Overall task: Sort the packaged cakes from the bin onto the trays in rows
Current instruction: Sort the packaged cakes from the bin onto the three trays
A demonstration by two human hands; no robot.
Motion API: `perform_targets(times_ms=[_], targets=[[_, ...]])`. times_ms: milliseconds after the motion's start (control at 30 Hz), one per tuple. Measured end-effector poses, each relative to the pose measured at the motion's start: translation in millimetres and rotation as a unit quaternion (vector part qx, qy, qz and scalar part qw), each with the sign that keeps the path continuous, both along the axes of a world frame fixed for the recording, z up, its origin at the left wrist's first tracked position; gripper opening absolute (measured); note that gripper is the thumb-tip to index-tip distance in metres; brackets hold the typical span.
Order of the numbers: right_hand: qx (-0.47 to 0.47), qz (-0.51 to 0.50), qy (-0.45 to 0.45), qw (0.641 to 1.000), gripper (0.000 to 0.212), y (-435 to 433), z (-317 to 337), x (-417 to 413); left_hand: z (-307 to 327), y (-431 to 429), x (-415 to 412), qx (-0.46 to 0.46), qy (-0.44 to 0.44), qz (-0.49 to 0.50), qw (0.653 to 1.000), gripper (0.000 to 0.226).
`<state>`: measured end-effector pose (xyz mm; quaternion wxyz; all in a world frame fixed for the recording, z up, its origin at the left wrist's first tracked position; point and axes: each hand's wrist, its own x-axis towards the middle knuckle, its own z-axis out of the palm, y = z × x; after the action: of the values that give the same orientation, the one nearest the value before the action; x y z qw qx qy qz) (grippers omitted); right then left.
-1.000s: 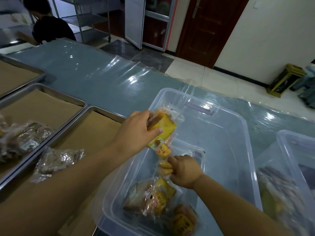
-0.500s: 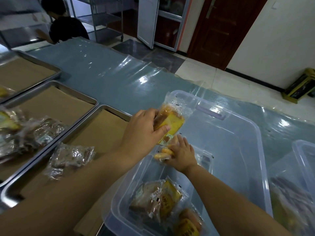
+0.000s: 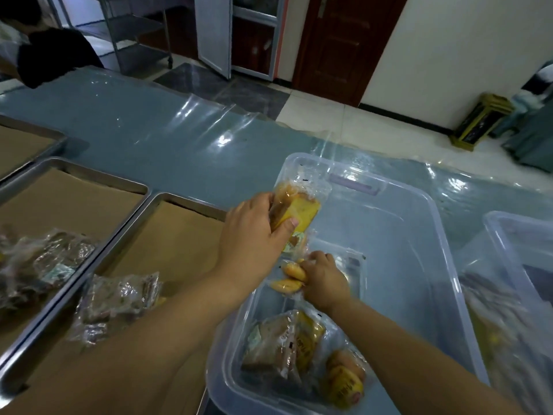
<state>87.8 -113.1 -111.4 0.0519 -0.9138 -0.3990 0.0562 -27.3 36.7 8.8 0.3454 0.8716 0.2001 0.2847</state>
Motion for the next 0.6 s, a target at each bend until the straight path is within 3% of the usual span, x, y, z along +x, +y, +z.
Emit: perform_targets(times_ms=[200,300,500,600], targets=[[0.109,-0.065,-0.050,0.991,0.033,-23,52,-15,-1,2,-5,-0.107,-0.045,-0.040,0.992,0.036],[0.172,-0.132,-0.017,0.976,0.039,-30,81,-26,3,1,-15,-0.145,-0.099,-0.040,0.984,0.029],[0.342,-0.175,0.055,0.922,0.028,-31,122,-67,-1,-1,-62,-0.198,-0.141,-0.043,0.969,0.034],[0.439,-0.174,0.106,0.875,0.022,-18,136,-94,-4,-5,-92,-0.213,-0.148,-0.034,0.965,0.036]])
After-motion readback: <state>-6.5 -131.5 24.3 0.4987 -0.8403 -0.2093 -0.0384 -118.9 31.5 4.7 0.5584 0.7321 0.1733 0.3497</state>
